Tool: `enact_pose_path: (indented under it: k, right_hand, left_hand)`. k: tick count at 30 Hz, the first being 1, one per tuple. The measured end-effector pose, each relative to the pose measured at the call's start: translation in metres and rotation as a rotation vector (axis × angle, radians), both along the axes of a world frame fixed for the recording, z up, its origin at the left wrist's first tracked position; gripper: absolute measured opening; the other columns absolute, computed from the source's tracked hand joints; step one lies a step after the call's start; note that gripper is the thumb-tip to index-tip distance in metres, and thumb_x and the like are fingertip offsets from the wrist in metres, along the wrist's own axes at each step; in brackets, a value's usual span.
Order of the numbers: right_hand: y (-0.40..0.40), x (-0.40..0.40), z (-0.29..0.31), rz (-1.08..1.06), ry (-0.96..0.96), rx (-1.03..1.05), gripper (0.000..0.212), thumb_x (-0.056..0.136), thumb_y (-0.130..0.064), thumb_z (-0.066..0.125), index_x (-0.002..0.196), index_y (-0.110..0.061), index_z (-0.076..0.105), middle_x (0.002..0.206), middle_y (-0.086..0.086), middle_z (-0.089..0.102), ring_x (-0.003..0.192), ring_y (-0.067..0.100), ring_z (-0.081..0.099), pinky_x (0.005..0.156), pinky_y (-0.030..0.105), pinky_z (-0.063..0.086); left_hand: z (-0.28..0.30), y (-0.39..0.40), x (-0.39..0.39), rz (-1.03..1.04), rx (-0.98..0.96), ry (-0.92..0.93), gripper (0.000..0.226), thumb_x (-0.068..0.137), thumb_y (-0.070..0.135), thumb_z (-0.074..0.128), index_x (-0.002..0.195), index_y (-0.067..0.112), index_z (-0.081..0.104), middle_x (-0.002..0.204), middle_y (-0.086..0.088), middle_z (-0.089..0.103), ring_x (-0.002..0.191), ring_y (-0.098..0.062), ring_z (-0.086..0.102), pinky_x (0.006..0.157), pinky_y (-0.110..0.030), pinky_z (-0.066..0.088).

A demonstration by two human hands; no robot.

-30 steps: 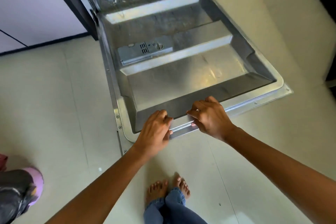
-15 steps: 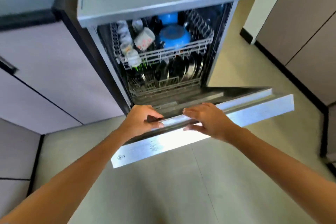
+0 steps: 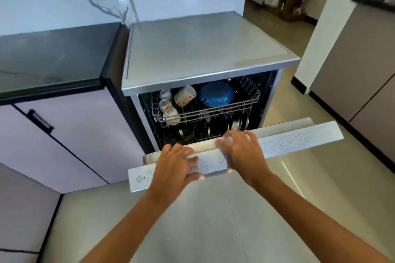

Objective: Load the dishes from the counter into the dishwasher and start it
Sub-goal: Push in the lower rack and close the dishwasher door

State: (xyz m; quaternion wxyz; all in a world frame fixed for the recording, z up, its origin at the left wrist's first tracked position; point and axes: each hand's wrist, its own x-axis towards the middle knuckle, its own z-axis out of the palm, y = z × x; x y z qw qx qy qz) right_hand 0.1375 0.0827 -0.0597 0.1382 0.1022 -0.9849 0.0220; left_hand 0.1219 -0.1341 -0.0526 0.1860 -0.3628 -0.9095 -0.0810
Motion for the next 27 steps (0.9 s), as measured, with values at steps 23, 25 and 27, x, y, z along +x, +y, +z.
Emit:
enact_pose_path:
  k: [23,25,27]
  right_hand:
    - [-0.008,-0.221,0.062,-0.049,0.278,0.106,0.057,0.043,-0.014,0.091,0.094,-0.014,0.067,0.092,0.004,0.063,0.086,0.023,0.060,0.079,0.034,0.046]
    - [-0.009,-0.225,0.059,-0.060,0.295,0.093,0.049,0.047,-0.013,0.090,0.090,-0.014,0.066,0.088,0.003,0.062,0.083,0.023,0.059,0.078,0.034,0.045]
    - [-0.007,-0.225,0.055,-0.056,0.321,0.098,0.045,0.053,-0.013,0.088,0.092,-0.013,0.066,0.088,0.004,0.062,0.082,0.023,0.058,0.077,0.033,0.044]
  left_hand:
    - [0.061,0.014,-0.214,0.421,-0.087,0.119,0.066,0.043,0.036,0.094,0.099,0.012,0.068,0.097,-0.005,0.063,0.092,-0.026,0.056,0.078,-0.036,0.029]
    - [0.060,0.012,-0.218,0.386,-0.037,0.141,0.058,0.044,0.033,0.094,0.092,0.012,0.069,0.091,-0.004,0.064,0.089,-0.026,0.058,0.077,-0.035,0.028]
    - [0.057,0.008,-0.221,0.362,-0.026,0.155,0.056,0.045,0.032,0.094,0.092,0.012,0.069,0.089,-0.003,0.064,0.088,-0.026,0.060,0.078,-0.035,0.029]
